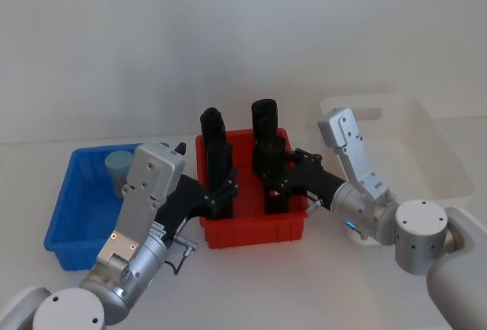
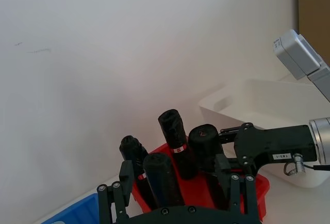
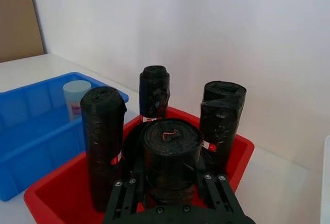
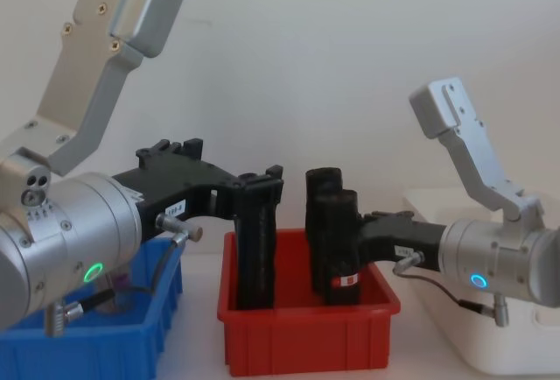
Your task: Pick the cotton swabs from the blue box and place them into the white box.
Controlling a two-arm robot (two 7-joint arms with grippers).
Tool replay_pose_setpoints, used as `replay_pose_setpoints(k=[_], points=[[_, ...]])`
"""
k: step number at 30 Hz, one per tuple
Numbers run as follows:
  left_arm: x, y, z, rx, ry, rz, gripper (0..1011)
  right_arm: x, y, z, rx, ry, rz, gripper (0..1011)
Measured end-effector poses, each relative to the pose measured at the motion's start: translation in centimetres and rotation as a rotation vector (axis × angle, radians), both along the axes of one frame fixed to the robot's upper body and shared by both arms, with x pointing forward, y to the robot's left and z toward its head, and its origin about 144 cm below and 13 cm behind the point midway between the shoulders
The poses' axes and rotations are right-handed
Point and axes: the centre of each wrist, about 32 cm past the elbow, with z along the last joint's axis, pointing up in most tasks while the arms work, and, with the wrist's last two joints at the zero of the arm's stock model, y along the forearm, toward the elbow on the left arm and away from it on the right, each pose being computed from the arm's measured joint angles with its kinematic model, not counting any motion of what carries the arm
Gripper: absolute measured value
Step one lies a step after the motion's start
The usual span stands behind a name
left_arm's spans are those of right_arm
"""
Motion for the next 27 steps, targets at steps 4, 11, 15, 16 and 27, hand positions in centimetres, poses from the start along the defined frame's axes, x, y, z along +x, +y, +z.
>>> replay_pose_setpoints(k=[4, 11, 15, 16, 27], points=[[0.0, 0.0, 0.0, 0.000, 0.000, 0.000, 1004, 0.1, -0.1, 0.1, 0.011, -0.003, 0.003, 525], [0.0, 0.0, 0.0, 0.000, 0.000, 0.000, 1004, -0.2, -0.4, 1.0, 0.055, -0.035, -0.002, 482], [0.0, 0.0, 0.0, 0.000, 0.000, 0.000, 1004, -0.7, -0.6, 1.8, 0.081, -0.059, -0.007, 465], [0.0, 0.0, 0.0, 0.000, 0.000, 0.000, 1004, -0.9, -0.6, 2.1, 0.091, -0.069, -0.011, 463], [0.0, 0.0, 0.0, 0.000, 0.000, 0.000, 1004, -3.3, -1.4, 5.3, 0.158, -0.162, -0.070, 461]])
